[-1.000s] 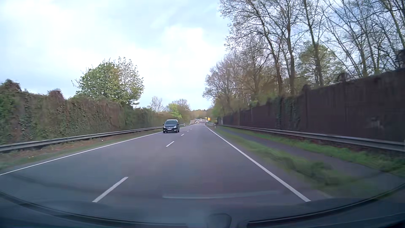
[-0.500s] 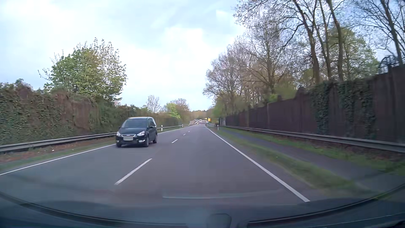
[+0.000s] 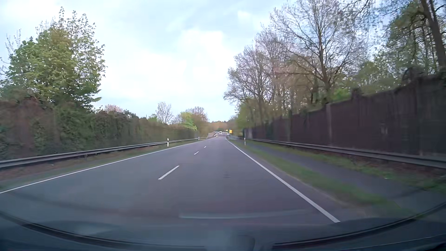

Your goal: Follow the waypoints while adhering to traffic rules and regulations

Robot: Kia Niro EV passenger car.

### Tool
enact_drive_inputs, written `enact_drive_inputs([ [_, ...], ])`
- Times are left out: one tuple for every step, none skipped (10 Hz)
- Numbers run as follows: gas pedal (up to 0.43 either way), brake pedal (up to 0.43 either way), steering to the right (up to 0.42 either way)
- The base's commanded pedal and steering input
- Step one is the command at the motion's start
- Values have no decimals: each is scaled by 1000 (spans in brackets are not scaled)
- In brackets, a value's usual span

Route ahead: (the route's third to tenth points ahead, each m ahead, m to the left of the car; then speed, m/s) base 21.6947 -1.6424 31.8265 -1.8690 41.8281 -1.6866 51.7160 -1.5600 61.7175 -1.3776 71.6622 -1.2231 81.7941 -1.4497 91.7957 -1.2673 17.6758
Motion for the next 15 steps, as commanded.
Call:
enact_drive_inputs([
  [59,0,-4],
  [59,0,-4],
  [59,0,-4],
  [59,0,-4],
  [59,0,-4],
  [59,0,-4],
  [59,0,-4],
  [59,0,-4],
  [59,0,-4],
  [59,0,-4],
  [59,0,-4],
  [59,0,-4],
  [59,0,-4],
  [59,0,-4],
  [59,0,-4],
])
